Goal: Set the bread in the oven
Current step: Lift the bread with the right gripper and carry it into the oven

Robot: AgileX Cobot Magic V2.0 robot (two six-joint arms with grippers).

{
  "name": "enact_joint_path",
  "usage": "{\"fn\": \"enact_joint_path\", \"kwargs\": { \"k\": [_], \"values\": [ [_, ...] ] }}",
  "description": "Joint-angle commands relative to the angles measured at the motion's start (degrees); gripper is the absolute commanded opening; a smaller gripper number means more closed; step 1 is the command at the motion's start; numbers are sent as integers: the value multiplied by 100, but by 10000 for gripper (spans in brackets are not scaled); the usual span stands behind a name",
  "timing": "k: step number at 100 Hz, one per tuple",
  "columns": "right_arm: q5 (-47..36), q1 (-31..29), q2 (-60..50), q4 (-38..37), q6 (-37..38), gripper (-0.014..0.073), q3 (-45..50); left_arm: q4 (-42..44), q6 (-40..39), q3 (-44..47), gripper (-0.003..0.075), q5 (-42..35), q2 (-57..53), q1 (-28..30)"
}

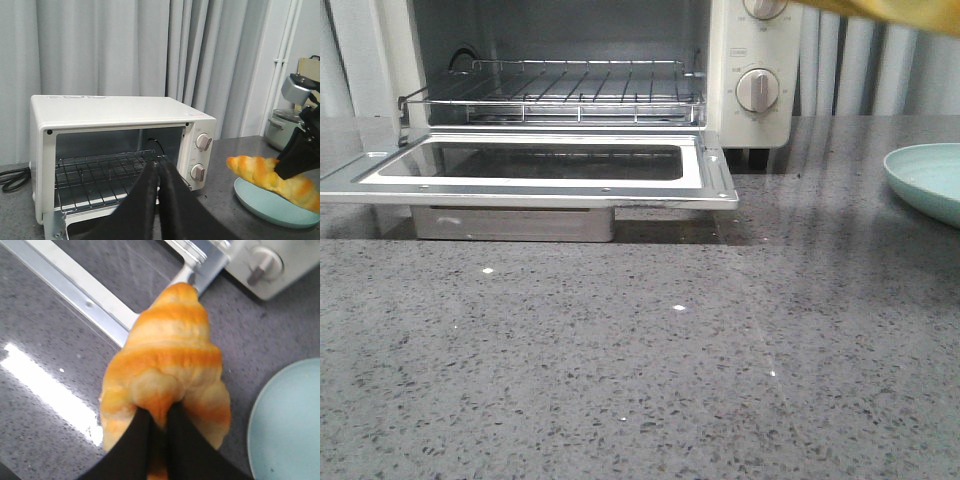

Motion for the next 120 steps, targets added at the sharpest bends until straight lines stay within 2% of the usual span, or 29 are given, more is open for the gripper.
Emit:
{"fn": "enact_joint_path", "kwargs": {
  "k": [1,34,66,120],
  "values": [
    [-63,194,154,-61,-176,-67,-553,-45,-39,-181,-22,-365,54,9],
    [-53,276,1452,-145,-504,-67,-1816,-45,-39,-181,-22,-365,54,9],
    [-543,276,2440,-418,-766,-67,-2680,-45,-39,-181,-22,-365,54,9],
    [-1914,276,3325,-1484,-776,-67,-3107,-45,-39,-181,-22,-365,54,9]
  ]
}}
